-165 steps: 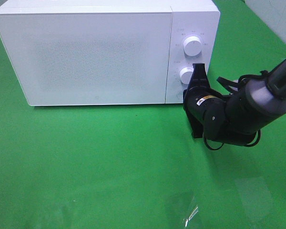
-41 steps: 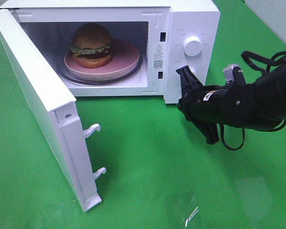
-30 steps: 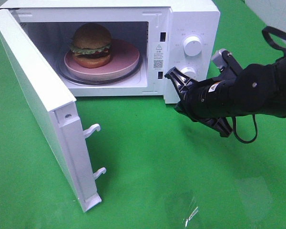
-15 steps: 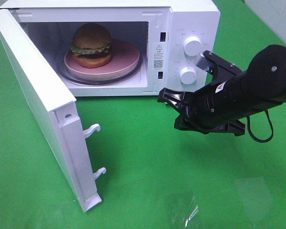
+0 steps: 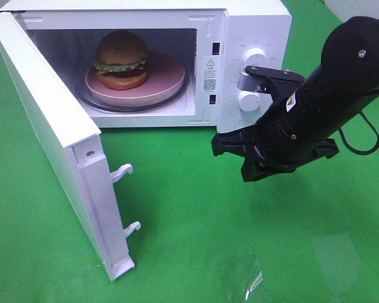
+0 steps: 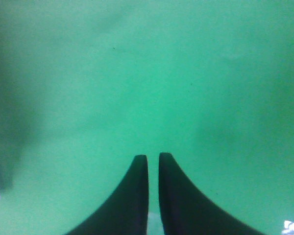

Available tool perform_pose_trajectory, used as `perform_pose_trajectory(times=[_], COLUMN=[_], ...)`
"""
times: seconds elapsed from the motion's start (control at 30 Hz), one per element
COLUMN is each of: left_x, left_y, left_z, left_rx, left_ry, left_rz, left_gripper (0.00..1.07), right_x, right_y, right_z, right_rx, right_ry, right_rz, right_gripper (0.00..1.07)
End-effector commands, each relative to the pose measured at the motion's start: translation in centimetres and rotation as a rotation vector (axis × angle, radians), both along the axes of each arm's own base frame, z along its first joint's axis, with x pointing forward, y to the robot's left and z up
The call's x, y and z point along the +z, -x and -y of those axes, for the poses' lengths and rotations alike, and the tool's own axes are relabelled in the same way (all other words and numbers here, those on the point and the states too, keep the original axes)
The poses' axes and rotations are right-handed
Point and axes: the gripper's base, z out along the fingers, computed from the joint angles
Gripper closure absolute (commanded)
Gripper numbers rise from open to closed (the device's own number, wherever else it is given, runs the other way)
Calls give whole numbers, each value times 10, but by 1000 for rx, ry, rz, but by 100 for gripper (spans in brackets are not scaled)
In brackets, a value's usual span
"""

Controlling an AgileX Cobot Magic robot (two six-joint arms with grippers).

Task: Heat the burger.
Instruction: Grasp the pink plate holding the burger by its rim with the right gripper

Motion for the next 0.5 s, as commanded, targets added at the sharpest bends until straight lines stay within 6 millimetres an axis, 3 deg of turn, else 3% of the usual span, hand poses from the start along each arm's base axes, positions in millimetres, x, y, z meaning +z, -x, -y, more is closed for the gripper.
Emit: perform_pose_trajectory(times=[0.03, 0.27, 0.5], left_x=[0, 0, 0], left_y=[1, 1, 1], left_z=[0, 0, 0], left_rx=[3, 3, 3], left_ry=[7, 7, 7], left_rz=[1, 1, 1], left_gripper=[6, 6, 6], right_x=[11, 21, 23], right_y=[-2, -4, -4], right_z=[3, 2, 1], right_rx=[123, 291, 465], right_ry=[104, 171, 225], right_rz=[-10, 2, 48], right_gripper=[98, 94, 79])
